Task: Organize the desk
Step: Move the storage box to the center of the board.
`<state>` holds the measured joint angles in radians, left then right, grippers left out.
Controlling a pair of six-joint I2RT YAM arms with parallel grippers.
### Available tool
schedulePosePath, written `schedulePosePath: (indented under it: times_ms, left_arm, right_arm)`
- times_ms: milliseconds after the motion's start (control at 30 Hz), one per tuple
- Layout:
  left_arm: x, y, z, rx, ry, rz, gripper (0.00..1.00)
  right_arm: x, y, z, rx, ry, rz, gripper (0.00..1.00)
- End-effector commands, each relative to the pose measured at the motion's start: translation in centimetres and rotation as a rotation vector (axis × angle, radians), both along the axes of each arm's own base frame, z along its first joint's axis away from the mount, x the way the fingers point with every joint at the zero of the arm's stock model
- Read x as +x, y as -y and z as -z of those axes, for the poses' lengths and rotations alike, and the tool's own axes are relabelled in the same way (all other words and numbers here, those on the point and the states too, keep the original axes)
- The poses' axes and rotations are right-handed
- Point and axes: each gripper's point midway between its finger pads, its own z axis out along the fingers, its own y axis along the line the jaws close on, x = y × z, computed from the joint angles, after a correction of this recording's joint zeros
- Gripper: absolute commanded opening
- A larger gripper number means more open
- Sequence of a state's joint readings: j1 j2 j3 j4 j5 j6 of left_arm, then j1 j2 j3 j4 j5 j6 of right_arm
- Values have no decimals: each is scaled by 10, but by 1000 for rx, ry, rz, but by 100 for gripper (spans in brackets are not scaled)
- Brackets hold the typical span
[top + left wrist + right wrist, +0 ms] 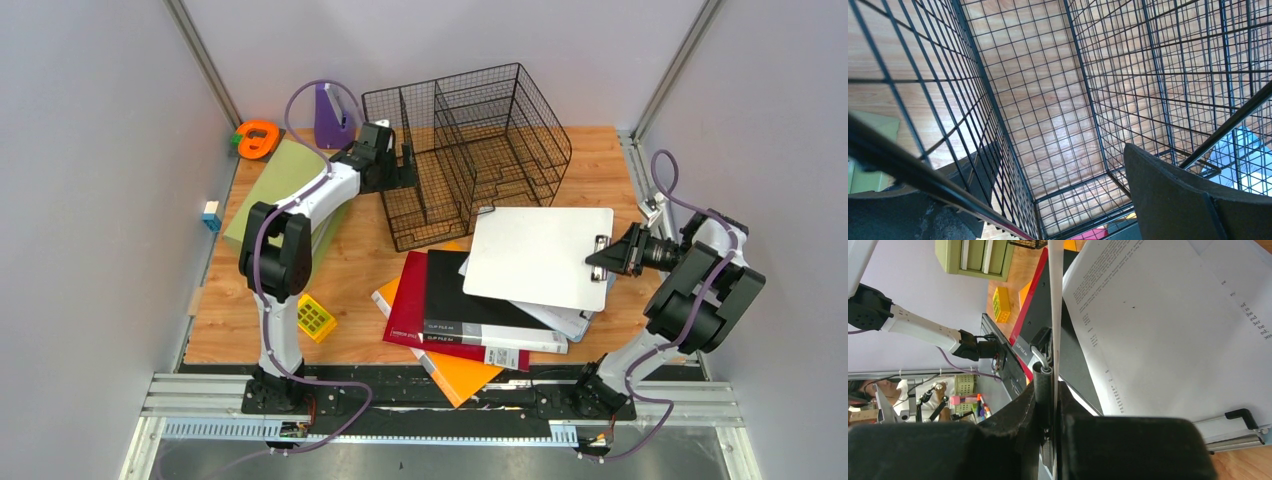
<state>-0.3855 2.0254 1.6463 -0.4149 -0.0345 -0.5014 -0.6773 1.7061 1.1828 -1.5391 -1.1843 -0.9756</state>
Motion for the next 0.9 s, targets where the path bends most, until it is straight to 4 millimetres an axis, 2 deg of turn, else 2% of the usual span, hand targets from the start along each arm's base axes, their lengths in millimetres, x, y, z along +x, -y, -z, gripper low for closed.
schedulePosePath:
  times_ms: [0,133,200,400,567,733,867]
  left_arm:
    - [20,-3,-16,32,80,-8,100]
    - [27,-2,-19,16,87,-34,98]
    - [29,-1,-20,-13,81,-54,94]
    - [27,-1,-16,-129,22,-170,75]
    - [19,-7,0,-187,-73,-265,53]
    - [15,-22,2,-199,-99,-353,32]
    - [10,-35,-8,-216,-95,-390,26]
  right_arm:
    - [9,9,0,-49,78,-24,0]
    - [10,14,5,-40,62,-18,0]
    - [9,14,9,-28,46,-13,0]
    - [5,15,12,13,22,25,0]
    - [6,14,10,36,11,42,0]
    - [8,15,10,54,3,51,0]
    - [10,16,11,70,5,60,0]
